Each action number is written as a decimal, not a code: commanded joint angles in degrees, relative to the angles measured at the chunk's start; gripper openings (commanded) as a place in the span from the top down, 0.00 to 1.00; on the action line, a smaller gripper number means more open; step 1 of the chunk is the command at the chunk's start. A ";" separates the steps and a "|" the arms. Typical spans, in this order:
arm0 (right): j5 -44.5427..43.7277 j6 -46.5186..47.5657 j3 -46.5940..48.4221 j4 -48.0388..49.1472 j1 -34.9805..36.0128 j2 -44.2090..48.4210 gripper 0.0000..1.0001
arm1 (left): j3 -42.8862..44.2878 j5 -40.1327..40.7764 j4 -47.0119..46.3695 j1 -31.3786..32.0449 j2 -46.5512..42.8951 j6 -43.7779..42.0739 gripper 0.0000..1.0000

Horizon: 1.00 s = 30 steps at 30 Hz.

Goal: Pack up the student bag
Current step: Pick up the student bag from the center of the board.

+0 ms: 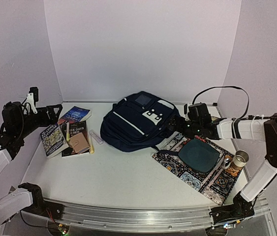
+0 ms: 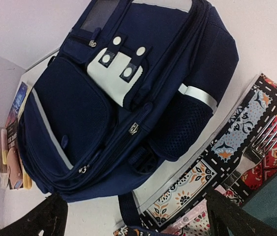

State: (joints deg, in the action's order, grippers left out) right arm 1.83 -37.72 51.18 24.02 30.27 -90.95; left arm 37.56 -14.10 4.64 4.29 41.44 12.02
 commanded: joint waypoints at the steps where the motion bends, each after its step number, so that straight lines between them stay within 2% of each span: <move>1: -5.20 -6.57 4.71 2.39 0.31 -5.33 0.02 | 2.97 -7.75 -0.10 -0.12 2.40 2.62 0.01; 9: -4.71 -8.12 12.58 2.43 0.57 -17.44 0.02 | 3.62 -13.69 0.01 0.14 8.82 11.88 0.01; 16: -4.57 -9.63 18.91 2.43 0.55 -26.13 0.03 | 1.17 -10.33 -0.13 3.18 11.73 16.47 0.01; 19: -4.72 -9.80 20.64 2.35 0.53 -28.98 0.06 | 0.31 -8.24 -0.49 5.70 13.21 17.83 0.01; 23: -5.06 -8.51 22.19 2.26 0.35 -31.05 0.23 | -0.20 -5.37 -1.15 9.64 14.32 19.55 0.02; 30: 0.71 -4.03 24.05 2.32 -0.55 -31.62 0.78 | -1.86 -3.00 -4.20 14.21 16.76 24.75 0.03</move>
State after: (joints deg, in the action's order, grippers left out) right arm -1.25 -45.22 73.25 27.21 30.13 -121.72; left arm 36.74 -19.26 4.04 17.23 56.98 32.70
